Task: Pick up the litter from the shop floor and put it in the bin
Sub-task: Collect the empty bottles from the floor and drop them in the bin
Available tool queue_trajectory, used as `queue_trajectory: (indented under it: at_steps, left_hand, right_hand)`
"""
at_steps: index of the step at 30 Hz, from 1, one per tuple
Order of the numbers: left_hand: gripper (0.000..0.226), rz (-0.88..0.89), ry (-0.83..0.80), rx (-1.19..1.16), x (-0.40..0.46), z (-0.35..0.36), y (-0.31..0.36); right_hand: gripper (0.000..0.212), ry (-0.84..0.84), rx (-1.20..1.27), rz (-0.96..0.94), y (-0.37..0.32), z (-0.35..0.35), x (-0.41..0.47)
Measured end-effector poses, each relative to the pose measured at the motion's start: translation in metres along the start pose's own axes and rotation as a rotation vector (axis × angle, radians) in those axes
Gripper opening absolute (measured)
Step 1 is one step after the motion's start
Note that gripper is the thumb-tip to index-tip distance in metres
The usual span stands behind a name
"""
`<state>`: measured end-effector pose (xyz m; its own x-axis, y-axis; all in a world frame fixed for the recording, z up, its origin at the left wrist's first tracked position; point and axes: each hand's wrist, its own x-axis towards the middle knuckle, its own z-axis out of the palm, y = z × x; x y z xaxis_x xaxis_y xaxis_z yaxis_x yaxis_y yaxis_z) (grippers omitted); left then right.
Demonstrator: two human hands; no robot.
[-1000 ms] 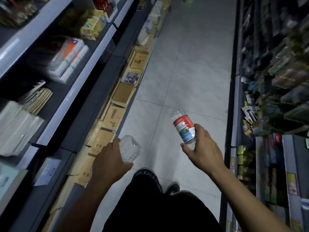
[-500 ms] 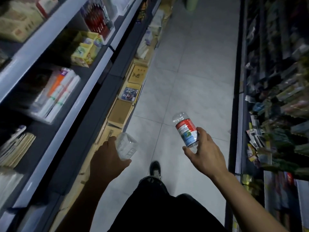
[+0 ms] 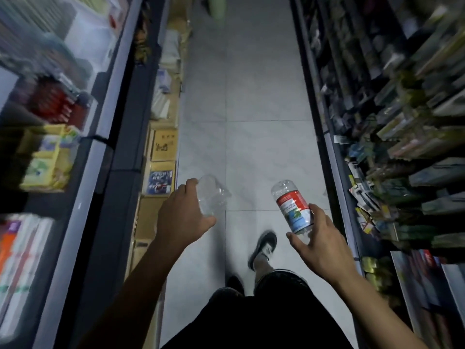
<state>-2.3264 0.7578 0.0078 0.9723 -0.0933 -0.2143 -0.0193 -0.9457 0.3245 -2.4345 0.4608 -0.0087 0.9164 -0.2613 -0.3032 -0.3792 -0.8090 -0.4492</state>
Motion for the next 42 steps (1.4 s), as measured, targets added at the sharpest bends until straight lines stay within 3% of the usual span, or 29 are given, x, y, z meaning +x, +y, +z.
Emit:
queue_trajectory:
  at_steps: [8, 14, 26, 34, 42]
  left_hand:
    - [0.096, 0.045, 0.031, 0.01, 0.134, -0.015, 0.063]
    - [0.089, -0.034, 0.045, -0.057, 0.207, -0.034, 0.077]
    - [0.104, -0.201, 0.151, -0.069, 0.366, -0.077, 0.01]
    - [0.105, -0.158, 0.113, -0.135, 0.52, -0.123, -0.006]
    - [0.105, -0.036, 0.057, -0.107, 0.664, -0.155, 0.028]
  right_hand:
    - [0.085, 0.021, 0.067, 0.06, 0.004, -0.03, 0.123]
    - [0.083, -0.017, 0.047, -0.033, -0.025, -0.06, 0.236]
    - [0.082, -0.036, -0.036, -0.215, -0.151, -0.08, 0.464]
    - [0.082, -0.022, -0.041, -0.135, -0.218, -0.087, 0.572]
    - [0.084, 0.042, -0.005, 0.016, -0.217, -0.108, 0.64]
